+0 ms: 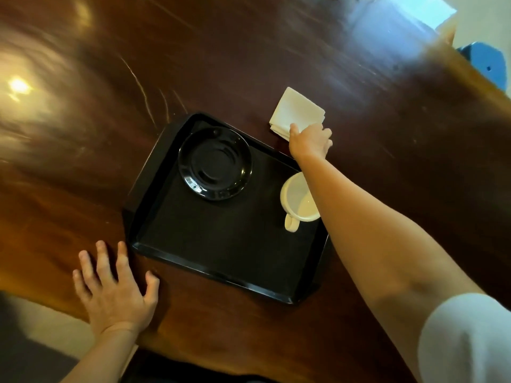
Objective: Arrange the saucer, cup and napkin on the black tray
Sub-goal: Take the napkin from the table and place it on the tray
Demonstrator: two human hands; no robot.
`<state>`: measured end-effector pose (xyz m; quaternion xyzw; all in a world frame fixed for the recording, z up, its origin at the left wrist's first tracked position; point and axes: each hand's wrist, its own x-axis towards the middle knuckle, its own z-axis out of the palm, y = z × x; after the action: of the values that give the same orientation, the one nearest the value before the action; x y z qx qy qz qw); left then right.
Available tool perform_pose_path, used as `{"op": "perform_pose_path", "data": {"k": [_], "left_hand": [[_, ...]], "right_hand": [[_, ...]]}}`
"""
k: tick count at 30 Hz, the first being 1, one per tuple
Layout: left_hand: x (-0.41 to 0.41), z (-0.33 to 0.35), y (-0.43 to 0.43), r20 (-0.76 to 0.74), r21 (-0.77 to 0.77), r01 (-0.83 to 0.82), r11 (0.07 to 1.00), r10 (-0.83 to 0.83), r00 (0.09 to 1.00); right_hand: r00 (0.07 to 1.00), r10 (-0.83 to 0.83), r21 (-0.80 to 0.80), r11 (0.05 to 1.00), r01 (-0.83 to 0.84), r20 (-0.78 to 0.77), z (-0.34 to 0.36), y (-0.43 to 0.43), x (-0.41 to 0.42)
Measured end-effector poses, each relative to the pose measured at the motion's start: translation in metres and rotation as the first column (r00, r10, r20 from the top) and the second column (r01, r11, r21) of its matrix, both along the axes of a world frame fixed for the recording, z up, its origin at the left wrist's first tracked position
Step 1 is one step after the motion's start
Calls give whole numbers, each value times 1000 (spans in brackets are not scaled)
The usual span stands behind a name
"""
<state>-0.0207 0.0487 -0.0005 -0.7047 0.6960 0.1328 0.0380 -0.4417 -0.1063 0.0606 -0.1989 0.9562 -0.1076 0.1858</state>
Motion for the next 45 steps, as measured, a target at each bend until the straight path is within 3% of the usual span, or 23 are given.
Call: {"op": "perform_pose_path", "data": {"k": [5,10,14,19,22,26,30,40,45], "left_hand": [[-1,3,-1,-5,-6,15,1000,-15,1000],[-4,6,-1,-16,-27,4,1000,-4,1000],[-3,4,0,-19,-54,15,998,-16,1000],[-1,0,1,-16,-64,24,998,-25,1000],[0,0,2,-19,-79,37,996,-39,999],[1,-1,2,-24,-75,40,996,-42,999],[3,-3,3,-25,-76,44,996,-46,999],[4,0,2,-15,-53,93,994,-94,995],[5,5,3,-15,-25,109,994,-109,994]], "right_hand": [[991,-130,62,990,130,3,-8,-18,-5],[936,-295,-40,951,308,191,-3,-21,-13],[808,-434,-88,859,505,398,3,-15,-21],[613,-478,-89,739,668,630,16,-14,-24],[468,-401,-146,616,774,788,21,-6,-20],[375,-185,-252,473,844,909,28,7,-7],[283,-29,-250,387,888,959,45,23,12],[212,238,-290,366,884,948,94,104,80],[207,282,-305,374,876,937,98,158,121]]}}
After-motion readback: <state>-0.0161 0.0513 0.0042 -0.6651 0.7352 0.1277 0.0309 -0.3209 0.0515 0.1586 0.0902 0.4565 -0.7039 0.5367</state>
